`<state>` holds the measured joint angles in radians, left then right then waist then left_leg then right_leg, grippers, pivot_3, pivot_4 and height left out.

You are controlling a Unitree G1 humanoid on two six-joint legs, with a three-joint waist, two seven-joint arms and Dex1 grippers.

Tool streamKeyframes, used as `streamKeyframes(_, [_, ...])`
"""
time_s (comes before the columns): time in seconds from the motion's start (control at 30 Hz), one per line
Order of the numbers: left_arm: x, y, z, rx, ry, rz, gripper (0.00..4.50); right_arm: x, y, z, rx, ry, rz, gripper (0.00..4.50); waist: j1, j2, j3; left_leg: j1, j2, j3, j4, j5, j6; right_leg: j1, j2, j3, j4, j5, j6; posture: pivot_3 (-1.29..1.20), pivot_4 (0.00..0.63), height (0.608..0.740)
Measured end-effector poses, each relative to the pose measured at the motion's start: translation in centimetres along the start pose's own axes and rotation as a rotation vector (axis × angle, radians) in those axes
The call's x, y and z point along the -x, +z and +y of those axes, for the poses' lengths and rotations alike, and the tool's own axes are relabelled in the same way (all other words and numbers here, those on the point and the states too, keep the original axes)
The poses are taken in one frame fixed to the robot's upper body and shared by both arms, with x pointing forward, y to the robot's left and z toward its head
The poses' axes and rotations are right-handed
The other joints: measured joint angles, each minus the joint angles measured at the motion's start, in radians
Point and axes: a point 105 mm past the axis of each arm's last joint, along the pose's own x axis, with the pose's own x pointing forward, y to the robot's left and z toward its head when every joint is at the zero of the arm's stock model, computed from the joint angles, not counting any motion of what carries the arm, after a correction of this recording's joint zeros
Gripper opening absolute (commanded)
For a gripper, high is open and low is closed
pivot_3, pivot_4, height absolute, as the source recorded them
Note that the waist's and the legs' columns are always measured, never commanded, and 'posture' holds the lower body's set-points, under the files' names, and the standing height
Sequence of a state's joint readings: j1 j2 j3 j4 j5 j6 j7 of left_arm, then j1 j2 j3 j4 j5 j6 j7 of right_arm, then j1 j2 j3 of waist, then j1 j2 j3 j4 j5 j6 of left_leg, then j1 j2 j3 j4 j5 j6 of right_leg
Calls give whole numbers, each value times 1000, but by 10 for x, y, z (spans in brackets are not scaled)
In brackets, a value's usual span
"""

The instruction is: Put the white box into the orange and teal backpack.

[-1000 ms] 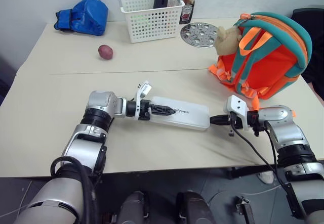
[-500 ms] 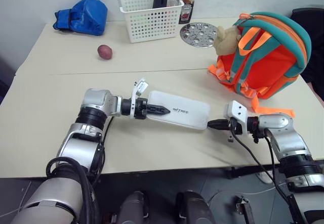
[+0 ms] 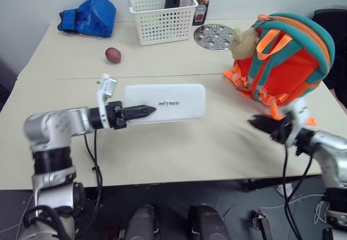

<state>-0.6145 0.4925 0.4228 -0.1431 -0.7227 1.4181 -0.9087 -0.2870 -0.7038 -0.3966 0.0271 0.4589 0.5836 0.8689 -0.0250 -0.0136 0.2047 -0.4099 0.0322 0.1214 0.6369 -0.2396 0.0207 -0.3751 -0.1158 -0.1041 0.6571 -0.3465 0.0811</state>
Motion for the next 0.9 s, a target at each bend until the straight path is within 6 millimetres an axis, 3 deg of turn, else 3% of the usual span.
streamKeyframes(0.1, [6,2,-20,-109,12,-75,1332,7,16,-13,-85,-72,-65,3298,1,0,0,0,0,0,0,0,0,1,0,0,0,0,0,0,150,740])
streamKeyframes(0.2, [12,3,-30,-171,53,-145,1332,0,35,-16,-127,-80,-126,4365,0,0,0,0,-1,1,0,0,0,1,0,1,0,0,0,0,150,740])
streamKeyframes(0.23, [12,3,-31,-183,70,-164,1332,-4,41,-17,-138,-75,-146,4486,0,0,0,0,-1,1,0,0,1,1,0,1,0,0,0,0,150,740])
streamKeyframes(0.33, [14,4,-34,-218,109,-203,1332,-22,50,-18,-162,-67,-173,4486,0,0,0,0,-1,1,-1,0,0,1,1,1,0,0,0,0,150,740])
streamKeyframes(0.57, [18,10,-39,-287,150,-227,1332,-91,73,-21,-230,-105,-244,4486,-5,0,0,1,-1,3,-3,1,-1,-1,2,2,0,0,0,0,150,740])
streamKeyframes(0.73, [23,11,-36,-310,192,-232,1332,-118,82,-15,-231,-78,-282,4486,-1,0,0,-1,-1,2,-3,2,0,-1,2,1,-3,0,0,0,150,740])
streamKeyframes(0.9, [21,5,-33,-314,199,-207,1332,-129,84,-16,-205,-89,-318,2878,-3,0,0,-1,-1,2,-3,2,1,-1,2,1,-3,0,0,0,150,740])
